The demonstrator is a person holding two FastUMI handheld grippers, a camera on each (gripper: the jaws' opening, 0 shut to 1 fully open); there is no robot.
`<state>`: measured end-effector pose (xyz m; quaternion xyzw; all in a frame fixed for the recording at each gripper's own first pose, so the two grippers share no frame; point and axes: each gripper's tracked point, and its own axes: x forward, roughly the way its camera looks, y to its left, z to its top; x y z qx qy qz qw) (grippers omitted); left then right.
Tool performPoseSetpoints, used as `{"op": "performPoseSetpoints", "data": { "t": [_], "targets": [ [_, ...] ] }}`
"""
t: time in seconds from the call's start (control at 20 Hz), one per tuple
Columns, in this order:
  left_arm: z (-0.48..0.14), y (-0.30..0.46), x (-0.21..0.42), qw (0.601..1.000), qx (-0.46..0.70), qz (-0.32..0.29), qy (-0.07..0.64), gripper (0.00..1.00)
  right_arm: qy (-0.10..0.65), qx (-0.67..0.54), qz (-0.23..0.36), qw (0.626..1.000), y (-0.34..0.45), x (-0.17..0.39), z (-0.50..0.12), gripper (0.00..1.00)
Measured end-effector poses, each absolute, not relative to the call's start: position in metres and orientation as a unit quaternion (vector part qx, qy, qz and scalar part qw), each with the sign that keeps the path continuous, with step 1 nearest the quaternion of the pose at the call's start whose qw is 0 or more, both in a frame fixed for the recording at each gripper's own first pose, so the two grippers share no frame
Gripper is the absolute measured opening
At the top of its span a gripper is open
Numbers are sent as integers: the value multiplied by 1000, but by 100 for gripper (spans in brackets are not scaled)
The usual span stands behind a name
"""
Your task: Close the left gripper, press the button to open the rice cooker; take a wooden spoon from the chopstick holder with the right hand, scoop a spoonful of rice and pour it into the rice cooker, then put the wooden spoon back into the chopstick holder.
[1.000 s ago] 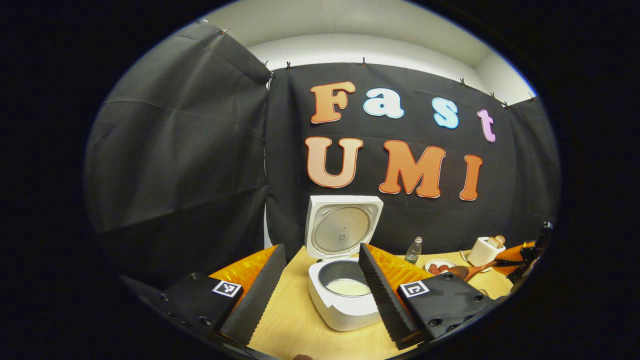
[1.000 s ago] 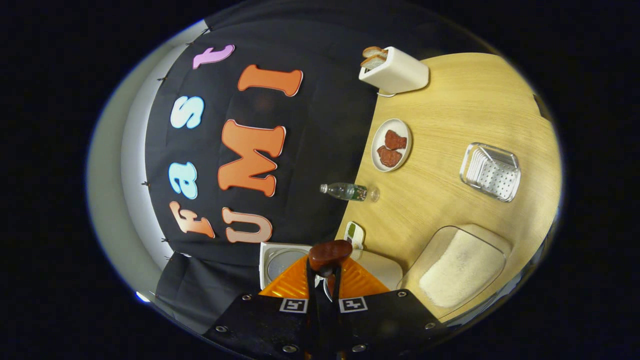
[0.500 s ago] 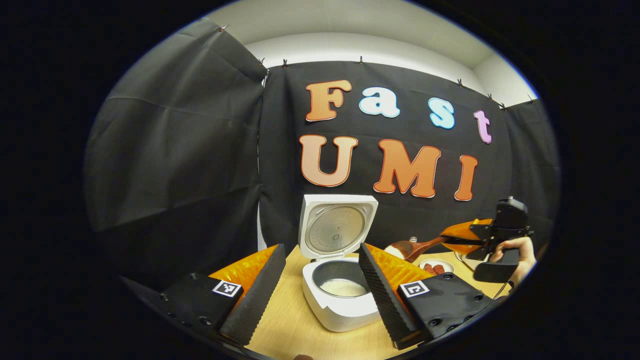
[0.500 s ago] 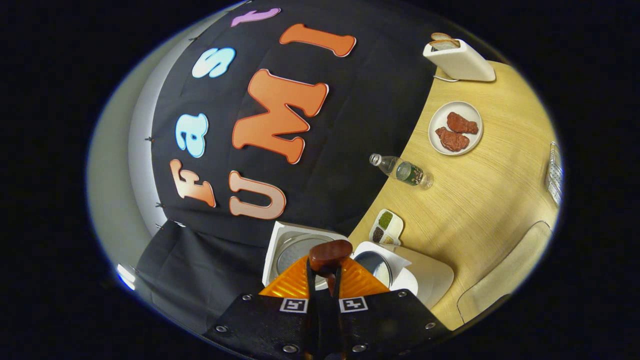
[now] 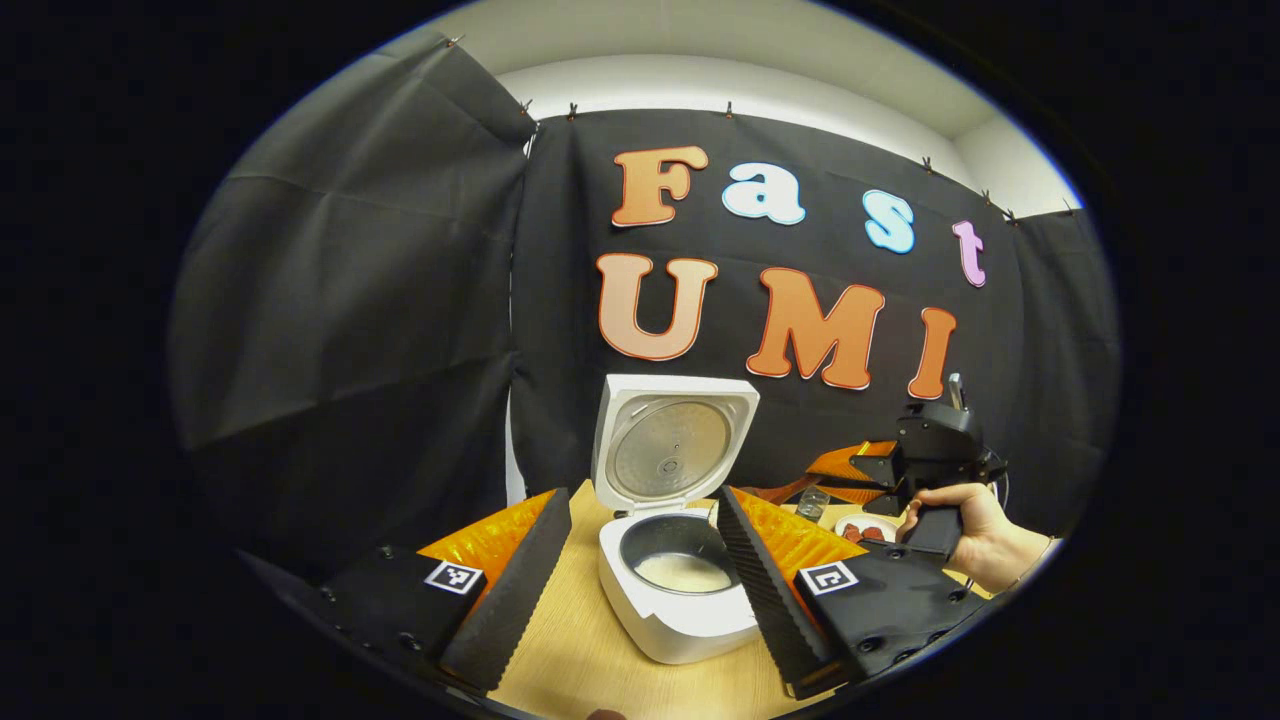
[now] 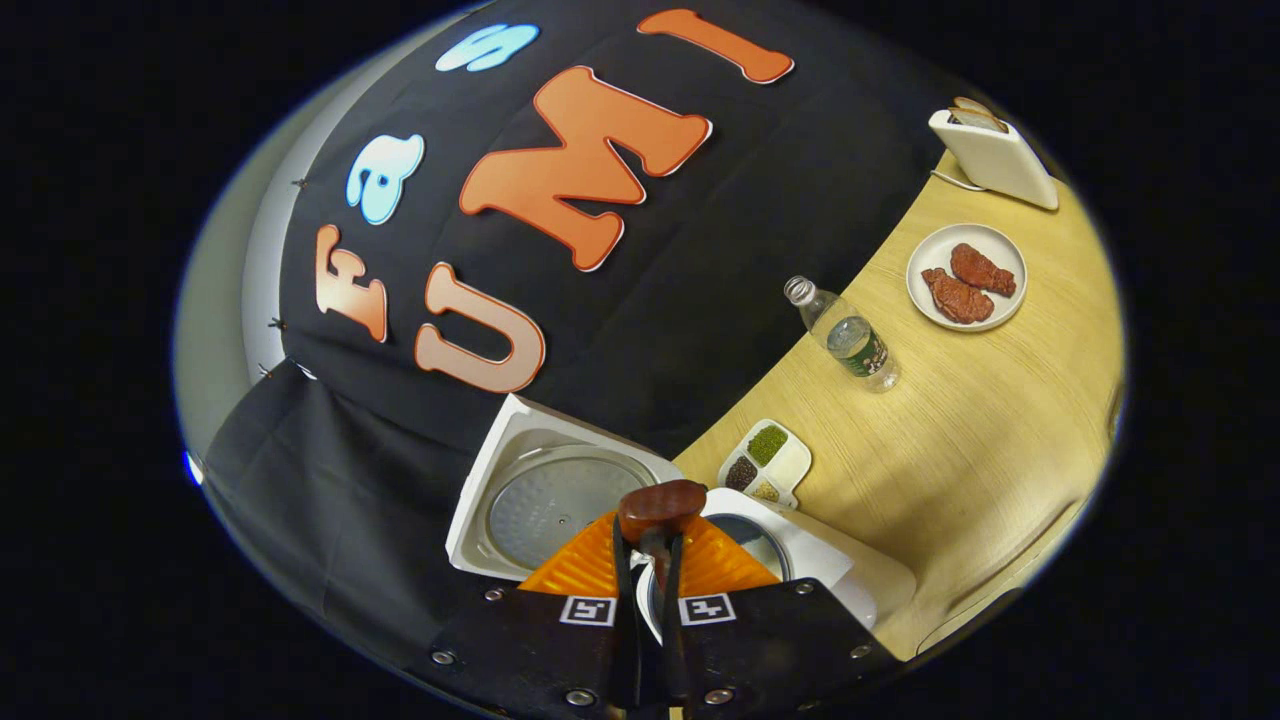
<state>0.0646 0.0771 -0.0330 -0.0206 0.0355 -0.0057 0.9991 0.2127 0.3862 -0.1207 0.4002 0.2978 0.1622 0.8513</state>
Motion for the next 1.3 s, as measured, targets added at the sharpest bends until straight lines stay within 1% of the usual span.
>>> {"op": "performPoseSetpoints", "data": {
  "t": [0.2,0.35,0.6,0.85,1.15,1.3],
  "targets": [
    [-27,94,69,1000,-10,18,24,99,295,357,176,869,391,222,-123,8],
    [-25,92,73,1000,-12,18,20,99,282,318,190,885,393,232,-122,8],
    [-28,95,80,999,-15,27,24,100,279,290,212,891,401,233,-119,8],
    [-29,104,80,999,-22,39,24,99,235,199,249,918,401,223,-108,8],
    [-24,106,76,998,-9,54,18,99,192,127,309,923,407,196,-82,9],
    [-21,106,72,998,-15,56,16,99,160,62,325,930,409,188,-73,8]
  ]
}}
